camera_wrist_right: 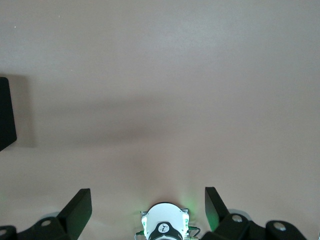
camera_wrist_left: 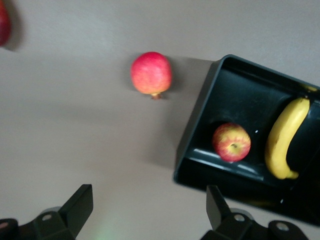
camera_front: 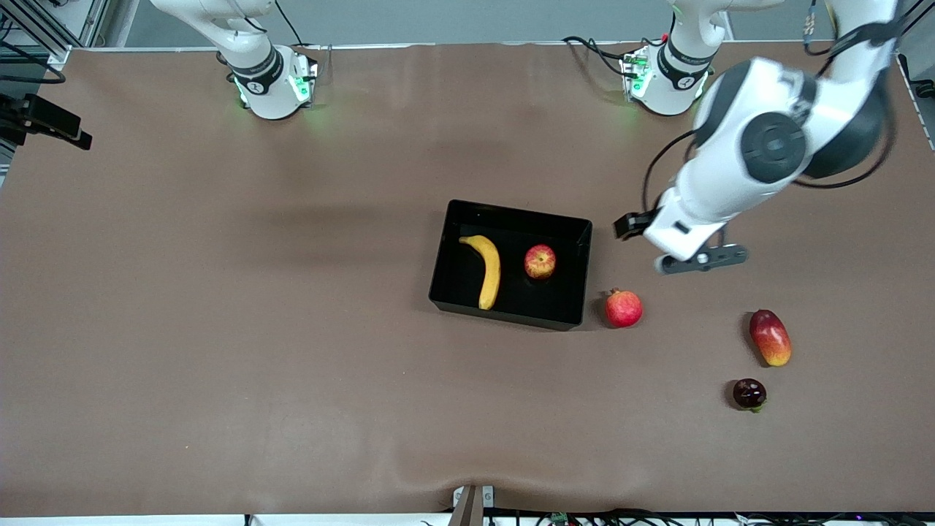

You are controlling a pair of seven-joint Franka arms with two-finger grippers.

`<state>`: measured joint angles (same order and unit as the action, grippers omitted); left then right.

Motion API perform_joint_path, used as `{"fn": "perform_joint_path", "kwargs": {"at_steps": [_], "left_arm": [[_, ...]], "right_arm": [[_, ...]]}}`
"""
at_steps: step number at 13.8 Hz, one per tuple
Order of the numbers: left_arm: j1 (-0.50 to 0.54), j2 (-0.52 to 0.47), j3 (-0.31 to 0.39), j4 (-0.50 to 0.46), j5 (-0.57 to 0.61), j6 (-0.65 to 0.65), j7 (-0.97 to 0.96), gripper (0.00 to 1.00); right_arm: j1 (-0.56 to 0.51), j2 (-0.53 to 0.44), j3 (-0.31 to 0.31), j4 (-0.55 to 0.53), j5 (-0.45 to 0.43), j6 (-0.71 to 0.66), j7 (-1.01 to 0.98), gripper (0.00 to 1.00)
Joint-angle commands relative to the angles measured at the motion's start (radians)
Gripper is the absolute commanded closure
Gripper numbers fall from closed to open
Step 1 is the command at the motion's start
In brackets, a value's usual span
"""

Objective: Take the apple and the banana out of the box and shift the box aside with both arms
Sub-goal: 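Reach the left gripper down into the black box toward the apple, then grasp the red-yellow apple with the left gripper and lift it out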

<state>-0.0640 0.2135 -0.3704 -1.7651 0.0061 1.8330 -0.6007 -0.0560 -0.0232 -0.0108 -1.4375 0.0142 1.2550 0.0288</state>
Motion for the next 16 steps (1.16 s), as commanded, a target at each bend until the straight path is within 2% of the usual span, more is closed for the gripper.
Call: {"fn": "perform_joint_path", "kwargs": {"at_steps": [1,4,8,12,16], "left_arm": [[-0.06,0.05,0.002,-0.019,-0.009,0.087,-0.109,0.0],[-0.131,0.131,0.004,-0.025,-0.005,0.184,-0.198,0.0],[-0.198,0.233,0.005,-0.028,0.066,0.265,-0.328,0.0],[-0.23,0.316,0.004,-0.028,0.127,0.348,-0.412,0.0],[-0.243,0.363,0.004,-0.028,0.172,0.368,-0.45,0.0]], "right_arm": [[0.007,-0.012,-0.001,0.002,-0.005,-0.011,0.006,0.0],[0.007,-0.012,-0.001,0.002,-0.005,-0.011,0.006,0.0],[0.007,-0.012,-0.001,0.002,-0.005,-0.011,0.006,0.0],[0.007,-0.012,-0.001,0.002,-0.005,-0.011,0.006,0.0],[0.007,-0.012,-0.001,0.002,-0.005,-0.011,0.006,0.0]]}}
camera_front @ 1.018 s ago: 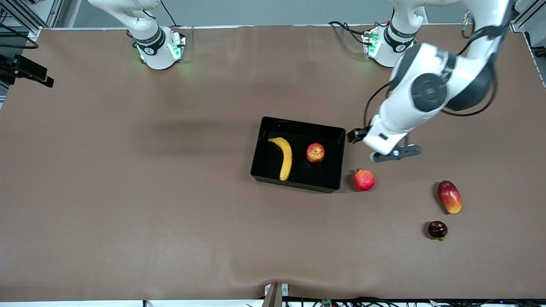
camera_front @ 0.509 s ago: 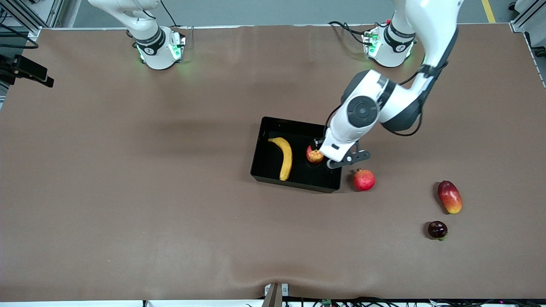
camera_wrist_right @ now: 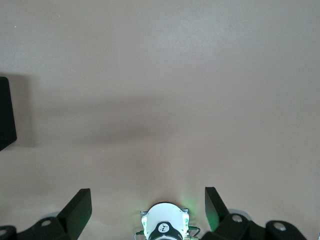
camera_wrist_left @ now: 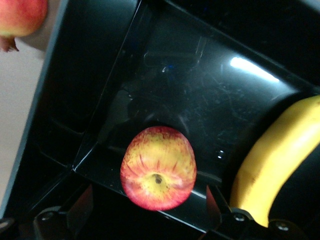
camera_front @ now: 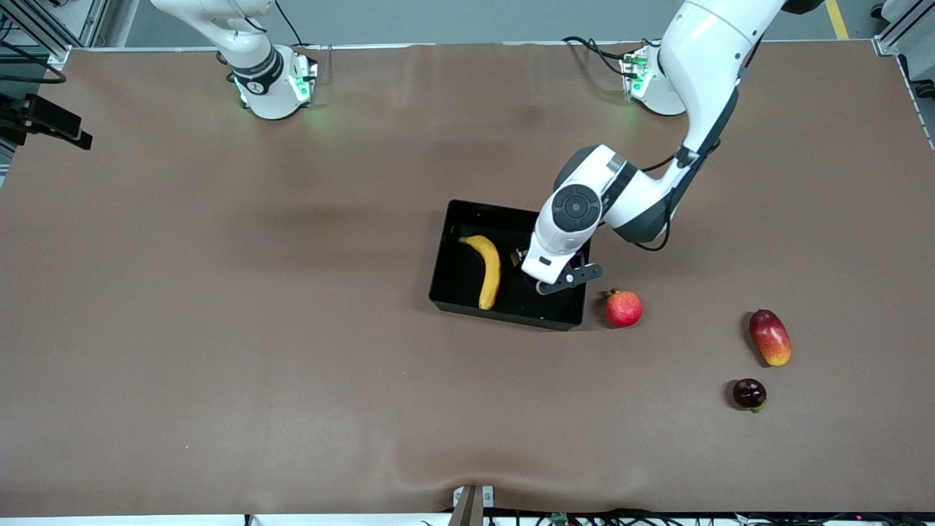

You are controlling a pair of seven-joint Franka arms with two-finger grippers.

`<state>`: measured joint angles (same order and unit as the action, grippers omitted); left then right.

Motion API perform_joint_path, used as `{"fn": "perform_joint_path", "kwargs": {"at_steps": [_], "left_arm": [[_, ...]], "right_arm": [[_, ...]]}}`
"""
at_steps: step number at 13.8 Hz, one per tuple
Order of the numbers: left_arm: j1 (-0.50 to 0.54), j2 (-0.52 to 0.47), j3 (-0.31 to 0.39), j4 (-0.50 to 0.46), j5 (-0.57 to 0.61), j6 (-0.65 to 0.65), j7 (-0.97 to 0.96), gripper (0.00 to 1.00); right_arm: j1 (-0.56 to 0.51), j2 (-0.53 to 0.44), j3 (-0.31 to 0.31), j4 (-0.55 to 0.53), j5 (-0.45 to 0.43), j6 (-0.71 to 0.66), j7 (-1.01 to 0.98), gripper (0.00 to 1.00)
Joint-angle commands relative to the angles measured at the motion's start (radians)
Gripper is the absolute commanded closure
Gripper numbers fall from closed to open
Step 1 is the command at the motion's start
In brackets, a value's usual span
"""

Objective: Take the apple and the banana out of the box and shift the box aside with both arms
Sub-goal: 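Grasp the red-yellow apple with the left gripper and lift it out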

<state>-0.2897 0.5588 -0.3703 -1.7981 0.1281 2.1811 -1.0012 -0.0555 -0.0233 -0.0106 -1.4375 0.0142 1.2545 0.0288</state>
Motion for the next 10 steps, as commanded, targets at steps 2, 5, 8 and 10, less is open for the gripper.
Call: {"fn": "perform_joint_path", "kwargs": {"at_steps": [2,5,8,10], "left_arm": [[-0.017,0.053,0.004,0.006,0.082,0.037,-0.076,0.0],[-0.026,0.084,0.004,0.008,0.081,0.071,-0.102,0.0],[-0.023,0.09,0.004,0.006,0.082,0.074,-0.102,0.33],[-0.023,0.084,0.002,0.008,0.082,0.063,-0.099,0.96]], "right_arm": [[0.006,-0.012,-0.002,0.002,-0.005,-0.01,0.006,0.0],[0.006,-0.012,-0.002,0.002,-0.005,-0.01,0.006,0.0],[0.006,-0.012,-0.002,0.002,-0.005,-0.01,0.006,0.0],[0.006,-0.012,-0.002,0.002,-0.005,-0.01,0.008,0.0]]}}
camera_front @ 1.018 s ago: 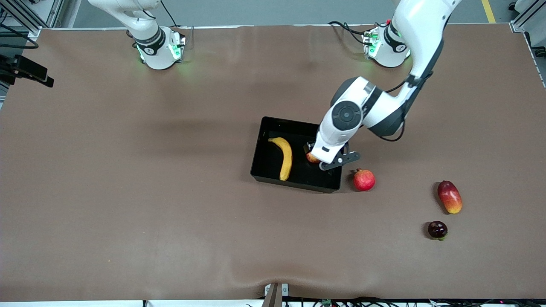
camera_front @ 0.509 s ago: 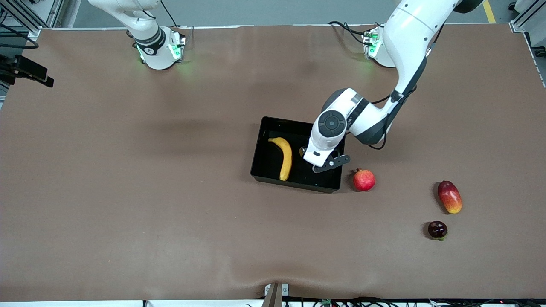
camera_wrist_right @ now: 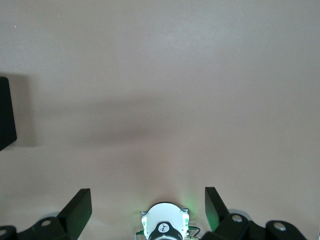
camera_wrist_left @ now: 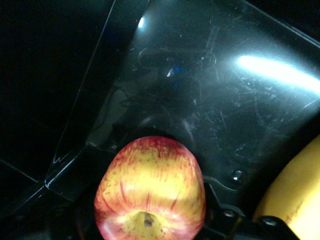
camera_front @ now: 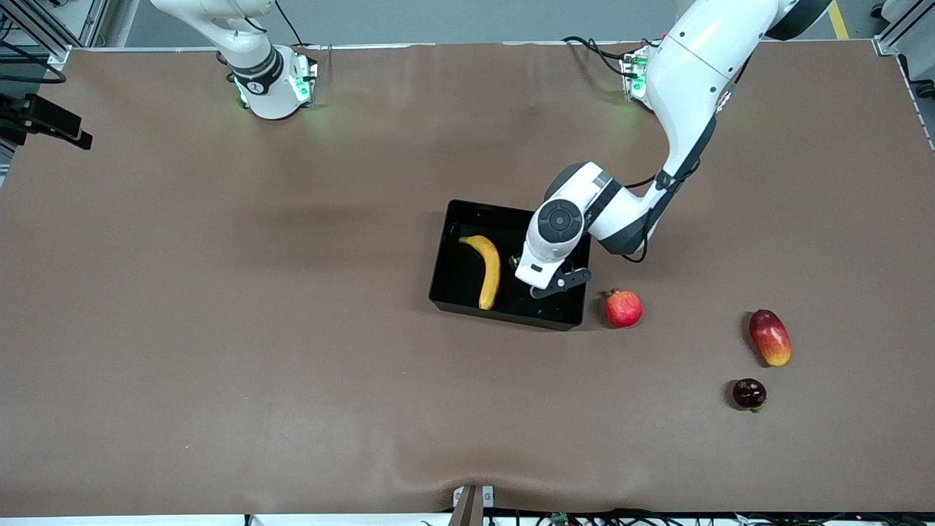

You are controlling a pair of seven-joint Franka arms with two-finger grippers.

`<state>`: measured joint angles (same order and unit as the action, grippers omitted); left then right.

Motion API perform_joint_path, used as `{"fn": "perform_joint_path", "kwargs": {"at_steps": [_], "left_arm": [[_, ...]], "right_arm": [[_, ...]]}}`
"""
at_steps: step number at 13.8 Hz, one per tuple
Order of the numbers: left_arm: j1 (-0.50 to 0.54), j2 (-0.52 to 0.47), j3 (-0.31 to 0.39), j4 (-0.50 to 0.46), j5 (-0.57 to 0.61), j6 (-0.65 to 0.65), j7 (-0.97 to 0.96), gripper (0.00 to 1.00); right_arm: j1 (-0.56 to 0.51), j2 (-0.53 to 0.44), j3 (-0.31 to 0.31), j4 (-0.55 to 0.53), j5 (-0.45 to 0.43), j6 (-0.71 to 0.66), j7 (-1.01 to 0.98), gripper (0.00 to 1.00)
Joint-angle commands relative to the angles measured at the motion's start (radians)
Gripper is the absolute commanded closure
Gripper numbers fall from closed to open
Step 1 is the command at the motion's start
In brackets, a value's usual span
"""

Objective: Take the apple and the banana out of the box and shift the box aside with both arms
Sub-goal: 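Grasp the red-yellow apple with the left gripper and lift it out, then lower the apple beside the mango and open the left gripper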

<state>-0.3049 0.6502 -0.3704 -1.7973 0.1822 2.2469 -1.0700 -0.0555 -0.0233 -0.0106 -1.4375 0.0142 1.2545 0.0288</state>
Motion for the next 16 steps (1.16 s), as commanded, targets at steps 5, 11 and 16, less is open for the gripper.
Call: {"fn": "perform_joint_path", "kwargs": {"at_steps": [5,11,16], "left_arm": [[0.0,-0.084,0.002,0.025,0.028,-0.09,-0.021,1.0],[0.133,-0.243,-0.001,0.121,-0.003,-0.295,0.14,1.0],[0.375,-0.268,0.002,0.111,-0.055,-0.308,0.388,1.0]], "right_arm": [[0.006,-0.012,-0.002,0.002,-0.005,-0.01,0.008,0.0],[0.008,-0.01,-0.002,0.002,-0.003,-0.01,0.008,0.0],[0.008,-0.01,-0.002,0.002,-0.003,-0.01,0.01,0.0]]}}
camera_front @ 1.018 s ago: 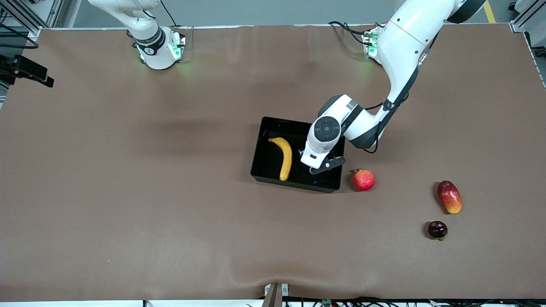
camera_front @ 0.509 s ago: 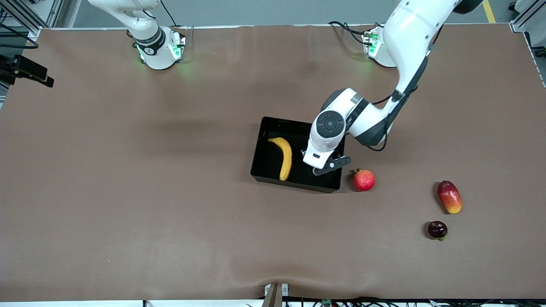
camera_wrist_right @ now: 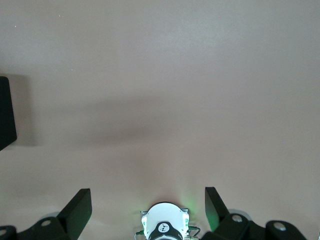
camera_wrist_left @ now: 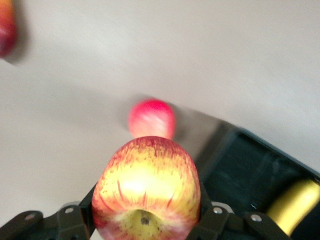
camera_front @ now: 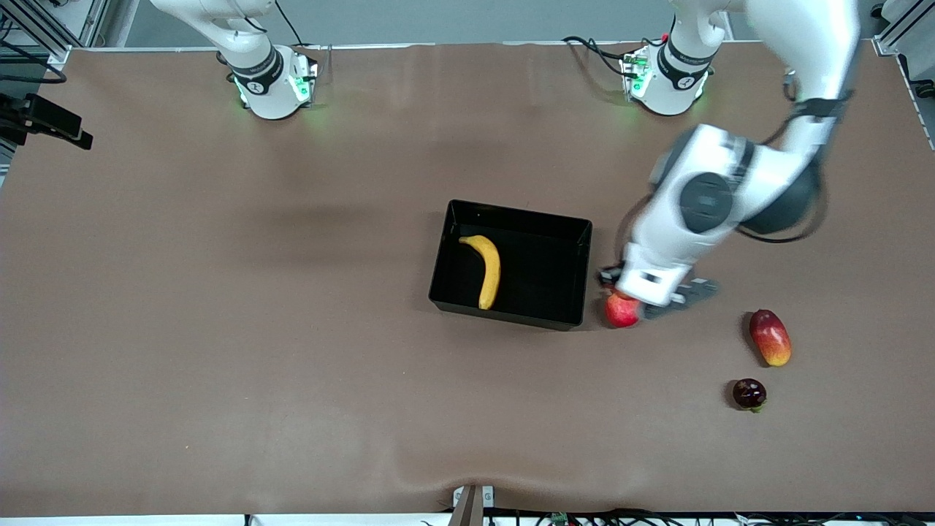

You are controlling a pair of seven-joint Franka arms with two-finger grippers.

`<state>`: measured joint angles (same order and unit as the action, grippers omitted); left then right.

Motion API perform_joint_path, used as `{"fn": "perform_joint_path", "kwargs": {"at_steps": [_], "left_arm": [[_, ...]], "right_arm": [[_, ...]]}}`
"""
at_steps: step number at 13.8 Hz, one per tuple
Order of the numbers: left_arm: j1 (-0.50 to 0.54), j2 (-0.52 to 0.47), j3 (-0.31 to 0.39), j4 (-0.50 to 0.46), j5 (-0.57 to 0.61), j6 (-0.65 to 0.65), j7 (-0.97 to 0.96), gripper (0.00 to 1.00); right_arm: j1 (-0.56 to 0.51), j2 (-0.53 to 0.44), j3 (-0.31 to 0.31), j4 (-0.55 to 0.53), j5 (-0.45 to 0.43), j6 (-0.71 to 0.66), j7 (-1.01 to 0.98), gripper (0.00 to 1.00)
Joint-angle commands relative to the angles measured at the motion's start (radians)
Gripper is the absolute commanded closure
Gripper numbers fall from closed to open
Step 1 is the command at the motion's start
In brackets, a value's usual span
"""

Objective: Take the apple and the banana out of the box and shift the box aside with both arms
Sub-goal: 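Lower the apple beside the mango and open the left gripper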

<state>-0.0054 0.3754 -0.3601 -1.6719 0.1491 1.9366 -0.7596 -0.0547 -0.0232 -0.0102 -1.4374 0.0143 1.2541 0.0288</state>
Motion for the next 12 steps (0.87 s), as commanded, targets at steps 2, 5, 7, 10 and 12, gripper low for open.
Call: {"fn": "perform_joint_path", "kwargs": {"at_steps": [2,5,7,10,12], "left_arm": [[0.168,0.057,-0.008,-0.014,-0.02,0.033,0.163,1.0],[0.234,0.131,-0.002,-0.015,0.001,0.1,0.212,1.0],[0.277,0.172,0.0,-0.011,0.012,0.149,0.246,1.0],[0.282,0.249,0.001,0.026,0.012,0.261,0.305,1.0],[0.263,0.313,0.001,0.087,0.012,0.278,0.303,1.0]], "right_arm": [[0.007,-0.01,-0.002,0.002,-0.004,-0.01,0.01,0.0],[0.009,-0.009,-0.002,0.002,-0.004,-0.01,0.01,0.0],[0.009,-0.009,-0.002,0.002,-0.004,-0.01,0.01,0.0],[0.009,-0.009,-0.002,0.002,-0.002,-0.009,0.011,0.0],[0.007,-0.007,-0.002,0.002,-0.002,-0.005,0.013,0.0]]}}
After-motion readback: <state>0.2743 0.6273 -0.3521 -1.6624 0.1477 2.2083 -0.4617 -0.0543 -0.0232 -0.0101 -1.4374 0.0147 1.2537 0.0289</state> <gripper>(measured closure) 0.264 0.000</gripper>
